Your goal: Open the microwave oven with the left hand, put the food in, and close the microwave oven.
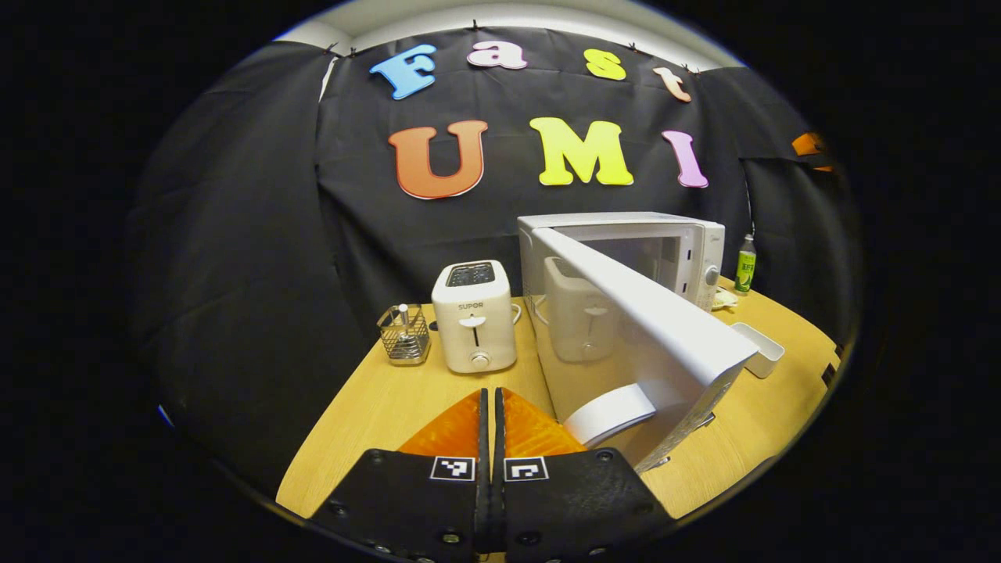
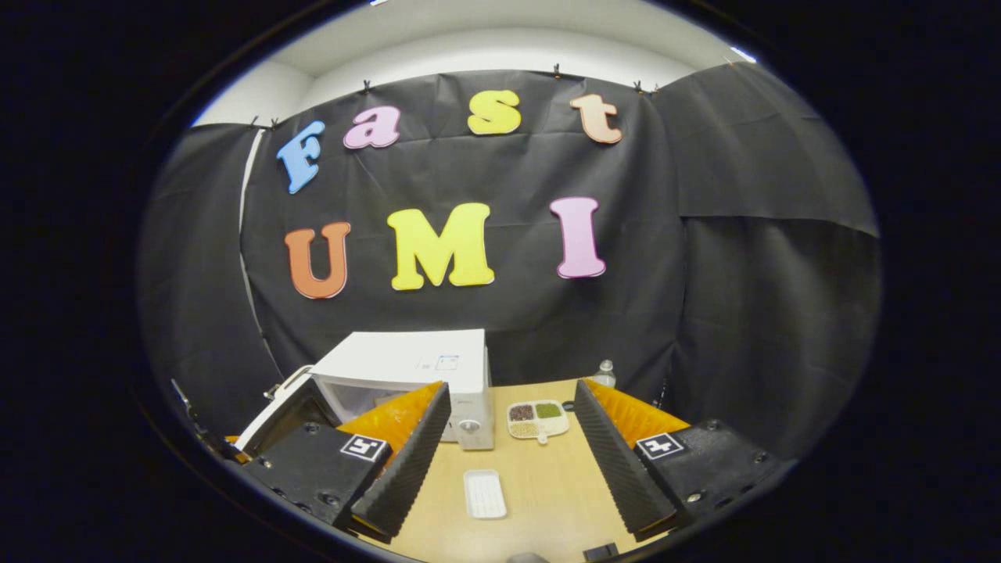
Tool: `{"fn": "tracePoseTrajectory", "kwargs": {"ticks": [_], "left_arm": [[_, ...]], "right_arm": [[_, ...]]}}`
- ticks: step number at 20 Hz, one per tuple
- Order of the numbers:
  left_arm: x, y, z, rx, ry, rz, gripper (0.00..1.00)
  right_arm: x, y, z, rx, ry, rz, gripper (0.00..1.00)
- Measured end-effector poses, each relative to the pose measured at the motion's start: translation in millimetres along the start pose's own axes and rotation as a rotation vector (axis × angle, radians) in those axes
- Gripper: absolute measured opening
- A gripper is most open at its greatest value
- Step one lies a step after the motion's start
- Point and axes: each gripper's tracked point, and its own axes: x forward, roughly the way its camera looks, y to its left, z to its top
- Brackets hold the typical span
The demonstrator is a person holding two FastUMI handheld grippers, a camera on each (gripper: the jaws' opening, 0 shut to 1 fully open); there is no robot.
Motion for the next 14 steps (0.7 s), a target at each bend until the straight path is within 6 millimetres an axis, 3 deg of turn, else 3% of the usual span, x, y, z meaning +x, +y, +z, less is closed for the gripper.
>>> {"fn": "tracePoseTrajectory", "kwargs": {"ticks": [1, 2, 6, 7, 8, 14], "left_arm": [[0.9, -7.1, 1.9, 0.008, 0.001, -0.009, 0.0], [-0.2, -15.7, 3.1, 0.015, -0.004, -0.021, 0.0], [2.8, -54.4, 8.7, 0.04, -0.01, -0.072, 0.0], [3.4, -62.6, 9.3, 0.049, -0.01, -0.079, 0.0], [4.1, -72.2, 10.0, 0.057, -0.008, -0.088, 0.0], [13.8, -128.6, 21.1, 0.079, -0.019, -0.153, 0.0]], "right_arm": [[0.2, -1.2, 0.4, 0.004, 0.002, 0.003, 1.0], [0.4, -2.0, 0.1, 0.009, 0.004, 0.005, 0.92], [0.1, -9.9, 0.4, 0.014, 0.007, 0.017, 0.92], [1.0, -12.5, 1.4, 0.013, 0.006, 0.018, 1.0], [1.5, -15.9, 2.2, 0.015, 0.004, 0.018, 0.92], [7.3, -29.5, 7.8, 0.021, -0.001, 0.035, 0.92]]}}
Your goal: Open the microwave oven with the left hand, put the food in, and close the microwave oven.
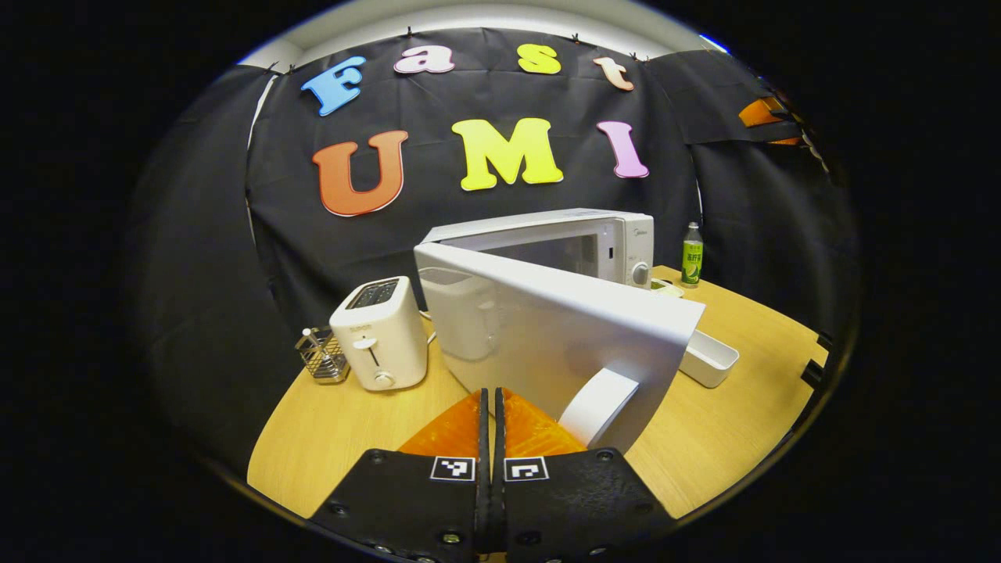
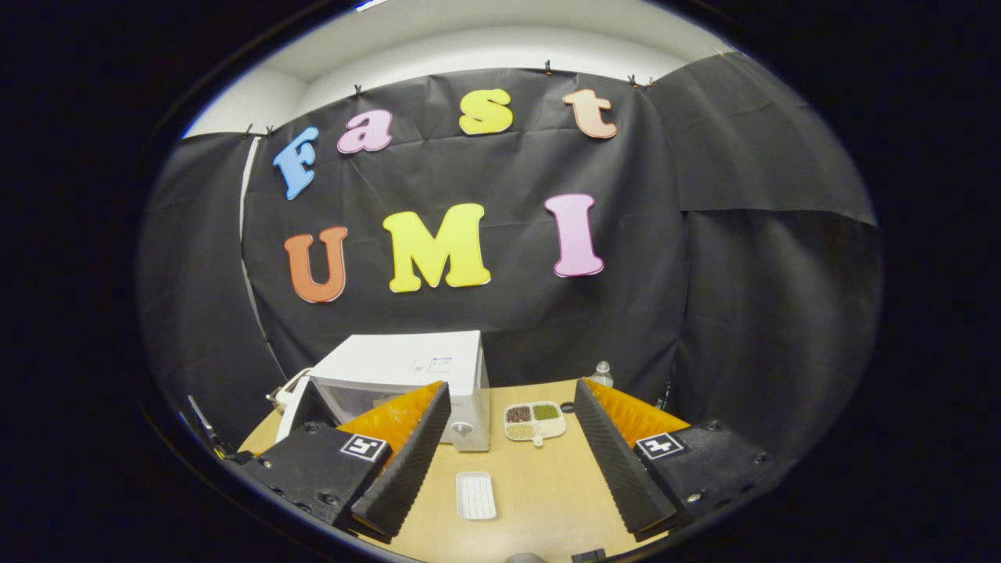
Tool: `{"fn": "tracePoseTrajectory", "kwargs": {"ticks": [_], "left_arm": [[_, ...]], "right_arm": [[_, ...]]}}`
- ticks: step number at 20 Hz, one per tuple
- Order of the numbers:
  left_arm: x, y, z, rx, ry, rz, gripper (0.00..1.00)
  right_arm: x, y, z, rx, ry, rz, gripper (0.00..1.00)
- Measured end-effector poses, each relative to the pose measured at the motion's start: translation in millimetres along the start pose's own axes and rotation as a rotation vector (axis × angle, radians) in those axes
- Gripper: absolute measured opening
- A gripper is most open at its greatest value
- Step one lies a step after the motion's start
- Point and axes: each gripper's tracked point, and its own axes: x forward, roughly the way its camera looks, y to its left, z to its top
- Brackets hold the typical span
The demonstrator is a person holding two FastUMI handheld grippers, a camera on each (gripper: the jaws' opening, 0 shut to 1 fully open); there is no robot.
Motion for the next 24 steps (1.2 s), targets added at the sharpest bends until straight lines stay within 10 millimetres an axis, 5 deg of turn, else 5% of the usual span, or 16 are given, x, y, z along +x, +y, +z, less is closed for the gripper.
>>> {"fn": "tracePoseTrajectory", "kwargs": {"ticks": [3, 4, 5, 7, 9, 10, 12, 13, 14, 16, 17, 19, 20, 21, 23, 24], "left_arm": [[11.4, -24.7, 9.9, 0.008, -0.008, -0.027, 0.0], [14.7, -33.3, 12.7, 0.01, -0.012, -0.039, 0.0], [20.3, -42.2, 16.8, 0.015, -0.017, -0.049, 0.0], [29.9, -57.2, 21.9, 0.023, -0.016, -0.066, 0.0], [40.4, -74.0, 28.7, 0.027, -0.017, -0.085, 0.0], [44.5, -79.9, 31.2, 0.03, -0.018, -0.088, 0.0], [55.8, -91.0, 38.2, 0.036, -0.025, -0.092, 0.0], [61.7, -95.9, 40.8, 0.037, -0.026, -0.092, 0.0], [67.8, -101.4, 42.5, 0.037, -0.026, -0.093, 0.0], [79.0, -111.6, 48.0, 0.029, -0.031, -0.099, 0.0], [85.3, -116.4, 50.2, 0.024, -0.032, -0.1, 0.0], [96.3, -124.4, 59.0, 0.01, -0.036, -0.104, 0.0], [103.5, -129.2, 61.0, 0.007, -0.038, -0.106, 0.0], [110.4, -132.2, 64.6, 0.006, -0.044, -0.108, 0.0], [123.8, -137.6, 69.2, 0.005, -0.048, -0.108, 0.0], [130.1, -140.1, 71.0, 0.002, -0.049, -0.108, 0.0]], "right_arm": [[3.5, -7.9, -0.2, -0.007, 0.006, 0.009, 0.92], [5.9, -10.8, -0.5, -0.005, 0.01, 0.013, 1.0], [6.9, -14.1, 0.2, -0.003, 0.012, 0.015, 0.92], [8.7, -16.7, 3.1, 0.007, 0.003, 0.041, 1.0], [12.5, -23.8, 2.7, 0.014, 0.005, 0.05, 1.0], [13.7, -30.5, 0.9, 0.011, 0.007, 0.047, 0.92], [15.6, -38.0, -0.7, 0.013, 0.014, 0.047, 0.92], [16.8, -42.7, -2.2, 0.012, 0.019, 0.044, 1.0], [18.5, -48.2, -4.2, 0.009, 0.022, 0.041, 0.92], [21.1, -56.2, -6.5, 0.001, 0.03, 0.037, 0.91], [22.1, -59.3, -6.7, 0.002, 0.032, 0.04, 1.0], [25.8, -66.3, -6.7, 0.009, 0.035, 0.04, 1.0], [28.5, -70.5, -5.8, 0.008, 0.033, 0.036, 0.92], [30.2, -73.3, -4.9, 0.006, 0.032, 0.033, 1.0], [35.0, -77.2, -5.5, 0.001, 0.036, 0.03, 1.0], [37.2, -79.5, -6.0, 0.001, 0.039, 0.03, 0.92]]}}
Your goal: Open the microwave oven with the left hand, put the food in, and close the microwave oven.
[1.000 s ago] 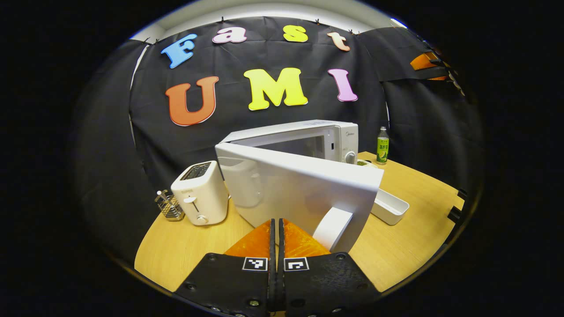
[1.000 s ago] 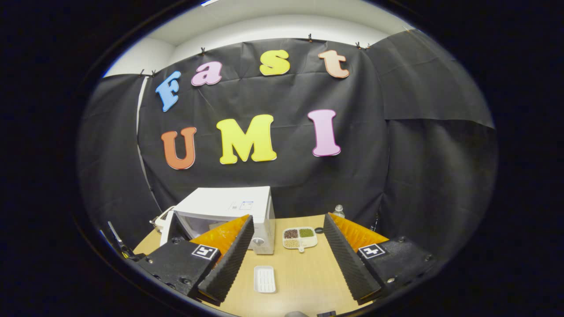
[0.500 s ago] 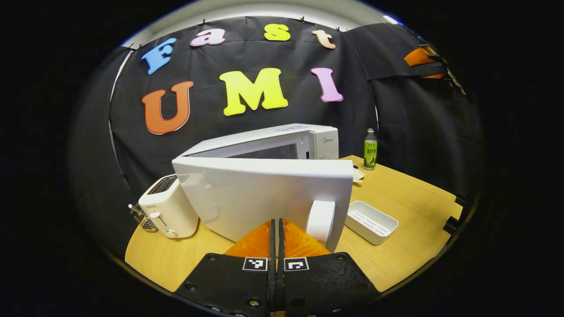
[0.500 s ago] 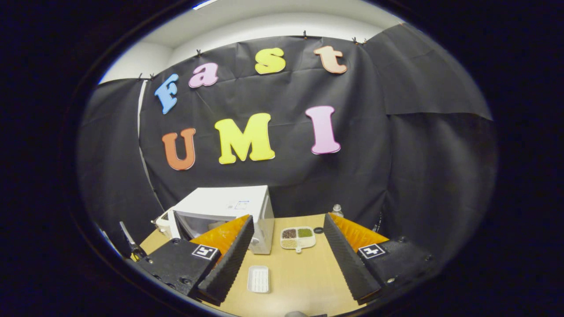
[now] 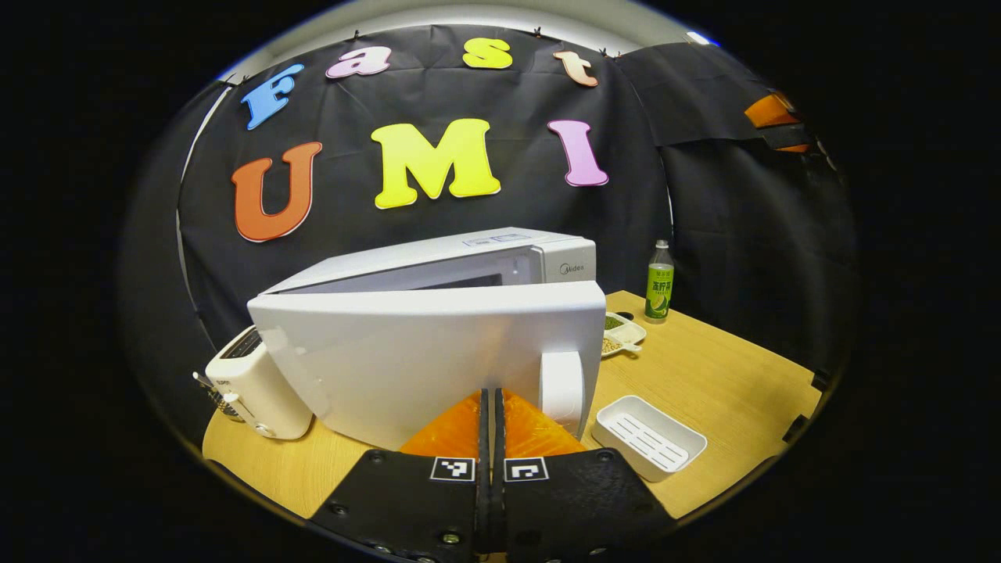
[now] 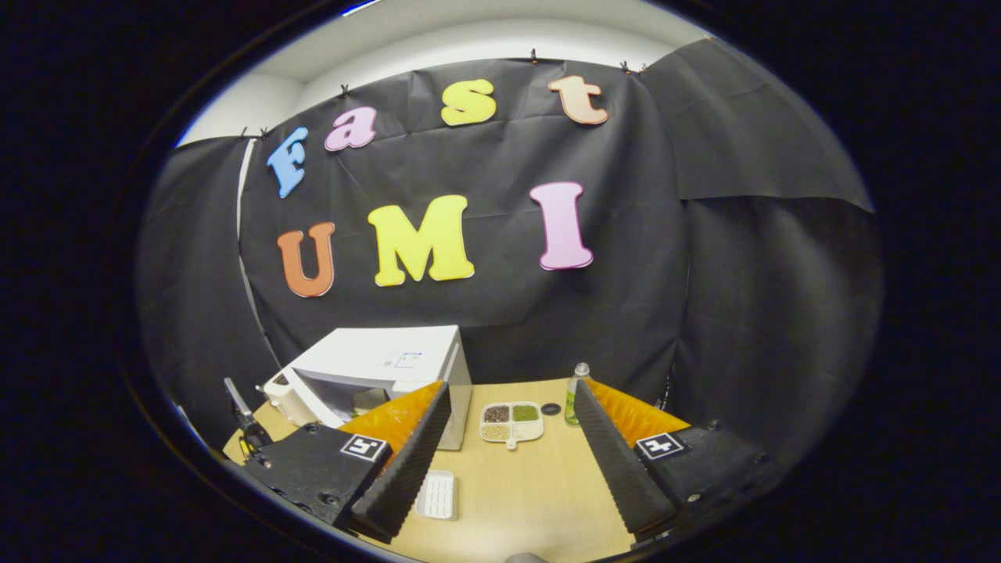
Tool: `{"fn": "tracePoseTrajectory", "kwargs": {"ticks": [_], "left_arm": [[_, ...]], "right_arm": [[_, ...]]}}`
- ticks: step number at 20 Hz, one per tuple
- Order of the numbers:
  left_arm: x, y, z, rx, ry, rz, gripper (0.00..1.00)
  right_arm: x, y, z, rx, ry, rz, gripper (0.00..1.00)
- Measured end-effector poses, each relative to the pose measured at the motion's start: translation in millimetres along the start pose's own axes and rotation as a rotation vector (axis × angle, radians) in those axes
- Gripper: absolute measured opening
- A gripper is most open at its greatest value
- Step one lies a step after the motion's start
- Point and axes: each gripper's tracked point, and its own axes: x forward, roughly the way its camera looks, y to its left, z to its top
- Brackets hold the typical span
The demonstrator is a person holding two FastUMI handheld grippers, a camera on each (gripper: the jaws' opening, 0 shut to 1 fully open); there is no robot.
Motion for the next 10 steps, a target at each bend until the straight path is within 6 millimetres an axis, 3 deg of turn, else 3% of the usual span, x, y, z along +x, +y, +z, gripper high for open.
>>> {"fn": "tracePoseTrajectory", "kwargs": {"ticks": [3, 4, 5, 6, 8, 9, 10], "left_arm": [[19.0, -5.0, 3.8, -0.017, 0.001, -0.001, 0.0], [25.7, -6.2, 5.3, -0.024, 0.002, -0.002, 0.0], [32.3, -6.7, 7.4, -0.032, 0.001, -0.001, 0.0], [38.9, -8.4, 8.9, -0.039, 0.002, -0.002, 0.0], [52.1, -9.7, 11.6, -0.045, -0.001, 0.001, 0.0], [58.9, -9.1, 13.2, -0.048, 0.0, 0.004, 0.0], [65.4, -7.9, 13.8, -0.049, 0.004, 0.006, 0.0]], "right_arm": [[4.3, -4.2, -3.2, 0.002, 0.007, 0.003, 0.92], [6.5, -5.1, -4.9, 0.001, 0.011, 0.006, 1.0], [7.9, -6.0, -7.0, -0.001, 0.016, 0.009, 0.92], [9.4, -7.6, -9.3, -0.002, 0.021, 0.01, 1.0], [11.5, -10.3, -10.5, -0.002, 0.024, 0.011, 1.0], [12.8, -11.6, -11.6, -0.001, 0.028, 0.011, 0.92], [14.8, -13.3, -12.6, -0.002, 0.03, 0.01, 0.92]]}}
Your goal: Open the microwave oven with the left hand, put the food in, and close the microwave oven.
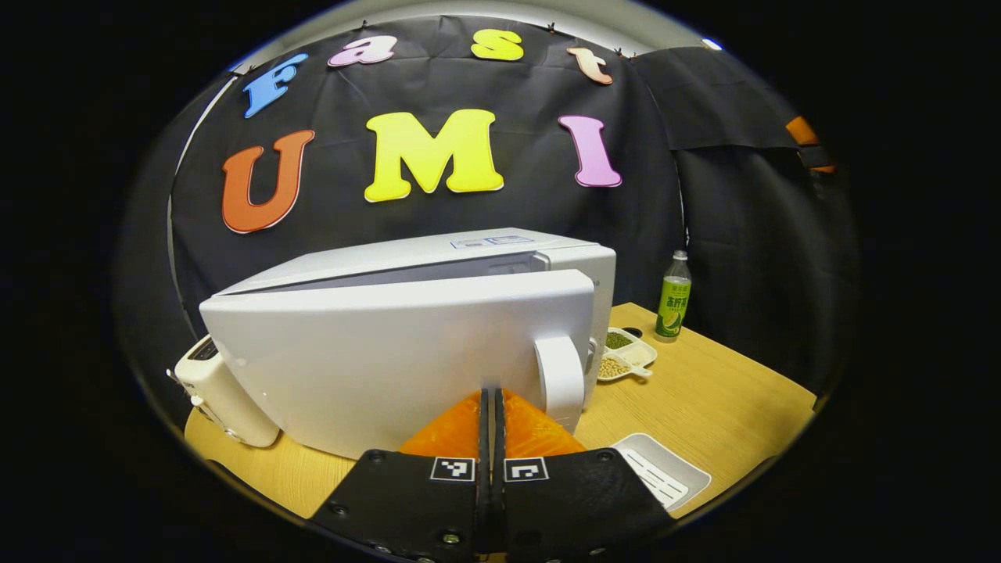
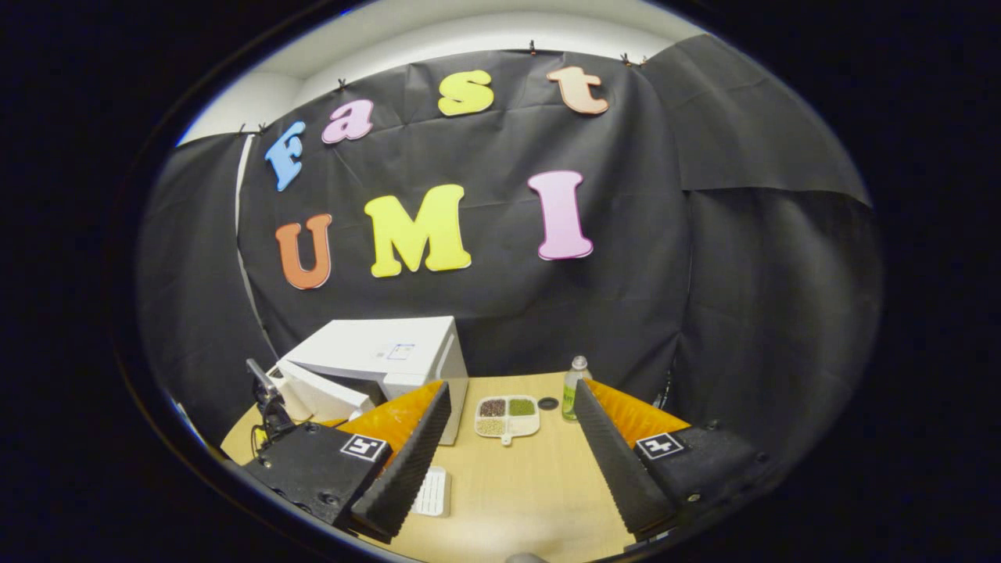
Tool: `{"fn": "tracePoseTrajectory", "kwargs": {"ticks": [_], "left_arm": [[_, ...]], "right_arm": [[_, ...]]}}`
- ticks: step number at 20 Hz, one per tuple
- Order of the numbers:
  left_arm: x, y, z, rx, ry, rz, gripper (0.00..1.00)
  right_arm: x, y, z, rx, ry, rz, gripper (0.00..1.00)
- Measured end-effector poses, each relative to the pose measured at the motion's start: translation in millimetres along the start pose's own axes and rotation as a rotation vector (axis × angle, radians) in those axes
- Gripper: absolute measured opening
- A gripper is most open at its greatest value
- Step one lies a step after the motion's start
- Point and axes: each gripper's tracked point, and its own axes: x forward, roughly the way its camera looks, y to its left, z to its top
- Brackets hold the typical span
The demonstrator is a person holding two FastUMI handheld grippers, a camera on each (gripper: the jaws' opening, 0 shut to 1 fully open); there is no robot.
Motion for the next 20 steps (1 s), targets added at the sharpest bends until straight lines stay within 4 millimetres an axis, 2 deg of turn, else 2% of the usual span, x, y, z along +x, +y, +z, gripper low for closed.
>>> {"fn": "tracePoseTrajectory", "kwargs": {"ticks": [1, 2, 3, 6, 7, 8, 13, 14, 15, 16, 17, 18, 19, 20], "left_arm": [[7.0, 0.2, 0.7, -0.002, 0.001, 0.002, 0.0], [12.3, -0.5, 1.5, -0.005, 0.001, 0.005, 0.0], [18.3, -0.9, 3.7, -0.007, 0.0, 0.007, 0.0], [35.6, 2.0, 6.7, -0.018, 0.0, 0.016, 0.0], [42.1, 3.0, 7.8, -0.026, 0.004, 0.022, 0.0], [43.5, 3.4, 9.3, -0.037, -0.001, 0.025, 0.0], [47.5, 0.2, 8.1, -0.033, -0.001, 0.033, 0.0], [48.1, 0.3, 8.0, -0.033, -0.001, 0.034, 0.0], [49.2, -0.4, 7.8, -0.037, 0.0, 0.035, 0.0], [55.0, 0.4, 12.8, -0.037, -0.013, 0.038, 0.0], [58.3, 2.8, 7.4, -0.062, 0.031, 0.048, 0.0], [52.8, 1.5, 9.4, -0.089, 0.012, 0.051, 0.0], [55.7, 0.7, 7.9, -0.099, 0.014, 0.048, 0.0], [54.4, 1.2, 8.9, -0.105, 0.01, 0.047, 0.0]], "right_arm": [[1.1, -0.6, 0.7, 0.001, -0.001, 0.002, 0.92], [2.0, -1.5, -0.3, -0.002, 0.002, 0.002, 1.0], [3.6, -2.8, -0.8, -0.003, 0.003, 0.003, 0.92], [8.5, -6.4, -2.6, -0.003, 0.011, 0.002, 0.92], [10.3, -7.9, -2.8, -0.003, 0.013, 0.0, 1.0], [11.9, -8.9, -3.4, -0.003, 0.015, -0.001, 0.92], [22.8, -12.2, -7.2, 0.003, 0.026, 0.001, 0.91], [25.7, -11.2, -7.2, 0.005, 0.027, 0.003, 1.0], [26.3, -9.2, -6.8, 0.006, 0.028, 0.007, 1.0], [27.2, -7.8, -7.5, 0.007, 0.029, 0.01, 0.92], [28.1, -6.1, -6.9, 0.007, 0.029, 0.015, 0.92], [29.2, -4.8, -7.3, 0.007, 0.029, 0.017, 0.92], [29.3, -3.7, -5.8, 0.004, 0.024, 0.017, 1.0], [29.7, -1.4, -5.5, 0.004, 0.022, 0.021, 1.0]]}}
